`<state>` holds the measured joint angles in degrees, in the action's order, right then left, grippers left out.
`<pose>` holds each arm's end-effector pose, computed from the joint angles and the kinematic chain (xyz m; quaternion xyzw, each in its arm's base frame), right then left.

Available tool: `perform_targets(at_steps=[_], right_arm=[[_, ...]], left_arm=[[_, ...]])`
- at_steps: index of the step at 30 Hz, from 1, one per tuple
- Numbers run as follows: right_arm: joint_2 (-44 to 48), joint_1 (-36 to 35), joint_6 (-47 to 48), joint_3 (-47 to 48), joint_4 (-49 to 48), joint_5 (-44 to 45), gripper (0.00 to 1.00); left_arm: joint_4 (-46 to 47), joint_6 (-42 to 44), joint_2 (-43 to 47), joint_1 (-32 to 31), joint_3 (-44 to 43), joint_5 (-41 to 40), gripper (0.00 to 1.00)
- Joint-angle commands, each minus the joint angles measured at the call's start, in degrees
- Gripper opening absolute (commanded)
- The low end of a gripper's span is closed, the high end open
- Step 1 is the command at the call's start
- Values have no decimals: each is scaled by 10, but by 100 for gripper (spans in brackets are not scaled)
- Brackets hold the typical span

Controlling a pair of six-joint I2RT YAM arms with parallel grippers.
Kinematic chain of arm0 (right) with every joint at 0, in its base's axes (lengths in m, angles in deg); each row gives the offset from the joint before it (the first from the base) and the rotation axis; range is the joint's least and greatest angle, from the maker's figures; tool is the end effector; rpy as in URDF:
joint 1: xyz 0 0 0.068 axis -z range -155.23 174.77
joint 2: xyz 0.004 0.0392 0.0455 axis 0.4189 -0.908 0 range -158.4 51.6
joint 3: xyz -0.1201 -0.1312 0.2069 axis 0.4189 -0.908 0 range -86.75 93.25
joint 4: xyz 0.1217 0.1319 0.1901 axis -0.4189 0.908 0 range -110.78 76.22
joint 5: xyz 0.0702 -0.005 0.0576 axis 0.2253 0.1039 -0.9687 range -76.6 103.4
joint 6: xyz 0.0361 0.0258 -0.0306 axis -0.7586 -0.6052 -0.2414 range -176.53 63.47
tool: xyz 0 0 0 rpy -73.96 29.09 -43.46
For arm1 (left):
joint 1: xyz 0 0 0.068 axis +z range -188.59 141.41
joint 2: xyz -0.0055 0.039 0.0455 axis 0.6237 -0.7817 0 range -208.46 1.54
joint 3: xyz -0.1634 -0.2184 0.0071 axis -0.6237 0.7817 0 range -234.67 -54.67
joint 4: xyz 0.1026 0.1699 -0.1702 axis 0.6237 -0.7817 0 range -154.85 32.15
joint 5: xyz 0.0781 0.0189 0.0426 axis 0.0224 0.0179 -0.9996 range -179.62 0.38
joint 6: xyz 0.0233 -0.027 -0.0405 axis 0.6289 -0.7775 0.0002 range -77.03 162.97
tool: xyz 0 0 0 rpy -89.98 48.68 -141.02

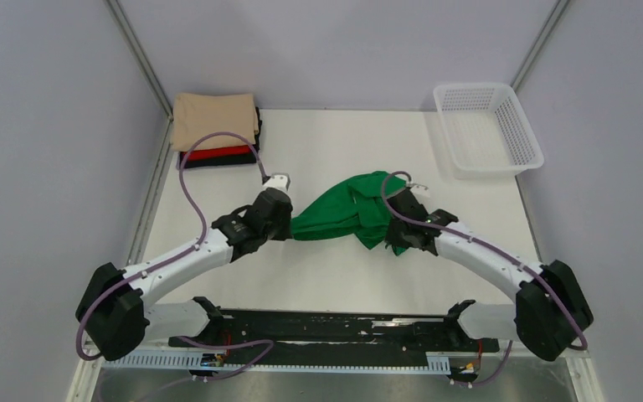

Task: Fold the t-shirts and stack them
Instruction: Flatten out the tshirt

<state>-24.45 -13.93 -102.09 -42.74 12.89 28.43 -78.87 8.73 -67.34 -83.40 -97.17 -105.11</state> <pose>0.1935 0.1431 0.1918 0.0854 0.9658 0.0450 0.2405 0.1801 -0.1655 0.2250 0.0364 0.9238 -0.1322 0.3576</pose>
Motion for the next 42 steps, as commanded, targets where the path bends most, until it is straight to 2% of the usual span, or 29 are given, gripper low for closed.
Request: perform_targets(at_steps=[1, 4, 7, 12, 19, 25, 28, 38, 42], right_arm=[[96, 92, 70, -1, 6, -1, 0], [138, 183, 108, 18, 2, -40, 0], [174, 241, 139, 56, -11, -55, 0], [202, 275, 179, 150, -31, -49, 0], [244, 296, 234, 270, -65, -24, 0], [296, 296, 269, 367, -81, -84, 0], [311, 296, 288, 415, -88, -139, 0], [335, 296, 324, 585, -81, -274, 0], [337, 296, 334, 626, -61, -283, 0]], left_arm=[[12, 43, 18, 77, -55, -62, 0], [16, 61, 10, 127, -98, -70, 0], [12, 83, 5, 174, -142, -75, 0], [17, 140, 19, 185, -239, -115, 0], [40, 198, 86, 185, -322, -166, 0], [53, 235, 159, 185, -384, -118, 0], [58, 254, 194, 185, -410, -66, 0], [-5, 252, 242, 185, -534, 73, 0], [-34, 248, 237, 185, -593, 120, 0]])
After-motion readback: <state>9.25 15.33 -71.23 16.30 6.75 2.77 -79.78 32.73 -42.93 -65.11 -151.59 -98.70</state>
